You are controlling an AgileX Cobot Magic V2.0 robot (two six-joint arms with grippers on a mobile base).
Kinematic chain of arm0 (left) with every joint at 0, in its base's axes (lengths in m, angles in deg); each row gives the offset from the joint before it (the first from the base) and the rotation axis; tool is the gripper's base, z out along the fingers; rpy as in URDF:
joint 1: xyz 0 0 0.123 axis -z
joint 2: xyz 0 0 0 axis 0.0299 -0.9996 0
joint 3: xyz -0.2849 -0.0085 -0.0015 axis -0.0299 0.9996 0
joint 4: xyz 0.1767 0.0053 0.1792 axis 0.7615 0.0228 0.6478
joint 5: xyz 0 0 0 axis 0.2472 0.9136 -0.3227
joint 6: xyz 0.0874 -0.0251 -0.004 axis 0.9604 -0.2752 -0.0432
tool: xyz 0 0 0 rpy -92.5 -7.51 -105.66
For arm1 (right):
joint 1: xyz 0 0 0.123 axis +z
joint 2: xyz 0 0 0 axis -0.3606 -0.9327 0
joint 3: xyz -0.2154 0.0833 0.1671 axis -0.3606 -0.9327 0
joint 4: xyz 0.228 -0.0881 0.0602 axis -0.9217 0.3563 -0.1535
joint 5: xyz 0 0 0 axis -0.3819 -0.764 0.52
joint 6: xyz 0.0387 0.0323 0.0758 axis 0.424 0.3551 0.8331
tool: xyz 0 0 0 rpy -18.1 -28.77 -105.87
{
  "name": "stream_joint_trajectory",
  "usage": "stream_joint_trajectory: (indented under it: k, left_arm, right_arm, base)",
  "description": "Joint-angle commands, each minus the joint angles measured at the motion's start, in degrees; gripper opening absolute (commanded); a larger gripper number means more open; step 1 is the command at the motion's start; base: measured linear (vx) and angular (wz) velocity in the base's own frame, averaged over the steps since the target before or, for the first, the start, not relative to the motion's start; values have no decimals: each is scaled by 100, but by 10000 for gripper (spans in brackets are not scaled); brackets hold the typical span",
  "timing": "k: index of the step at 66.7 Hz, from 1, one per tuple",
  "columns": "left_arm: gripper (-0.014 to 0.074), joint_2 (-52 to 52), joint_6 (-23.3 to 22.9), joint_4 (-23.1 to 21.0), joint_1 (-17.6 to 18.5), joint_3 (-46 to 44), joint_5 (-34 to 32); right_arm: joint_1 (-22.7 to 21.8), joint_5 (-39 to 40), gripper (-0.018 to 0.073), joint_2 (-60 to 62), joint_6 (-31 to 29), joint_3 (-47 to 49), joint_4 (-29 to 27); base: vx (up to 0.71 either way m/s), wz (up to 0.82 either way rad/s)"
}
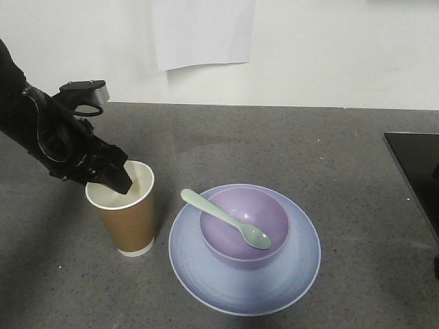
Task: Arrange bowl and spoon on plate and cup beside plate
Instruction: 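Slide the cup with the left gripper toward the plate, then open the left gripper and raise it away from the cup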
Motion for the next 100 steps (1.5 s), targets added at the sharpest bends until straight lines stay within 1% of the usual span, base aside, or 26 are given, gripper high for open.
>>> stream_joint_trajectory:
  k: [1,7,15,22,26,31,34,39,45,61,76,88,100]
  left_arm:
    - [401,415,-20,-216,38,-168,-309]
    - [401,606,-25,-187,38,-173,-518]
    - [386,949,-31,-62,38,-173,-698]
    - [327,1380,-31,143,38,-173,-798]
    - [274,1661,-31,303,38,-173,-847]
    - [176,1998,-26,542,38,-167,-945]
    - [94,2278,-26,708,38,-167,-1033]
    - [-9,2637,-26,932,38,-139,-1188]
    - [-9,3066,-32,1173,38,-139,-1323]
    - [-8,3914,-46,1530,38,-139,-1533]
    - [-8,4447,-472,1753,38,-133,-1815]
    - [-8,4871,-485,1758,38,-129,-1538]
    - [-8,5141,-485,1707,38,-129,-813]
  right_arm:
    - [-31,355,-6,-70,25,134,-69]
    - [-31,507,-6,-70,25,134,-68]
    - [-31,1086,-6,-70,25,134,-63]
    - [-31,1745,-6,-70,25,134,-24]
    - [-31,2127,-6,-105,52,134,45]
    - [-31,2544,-6,-203,233,134,191]
    - [-31,2738,-6,-273,386,134,282]
    - [-31,2909,-6,-400,586,134,404]
    - [-31,2949,-6,-507,609,134,446]
    - [-31,2930,-6,-536,603,134,446]
    - [-31,2919,-6,-536,603,134,446]
    - [-31,2919,-6,-536,603,134,446]
    - [-31,2919,-6,-536,603,134,446]
  base:
    - [0,0]
    - [0,0]
    - [0,0]
    - [0,0]
    - [0,0]
    - [0,0]
    - [0,0]
    - [0,0]
    - [0,0]
    - [0,0]
    - [0,0]
    - [0,0]
    - [0,0]
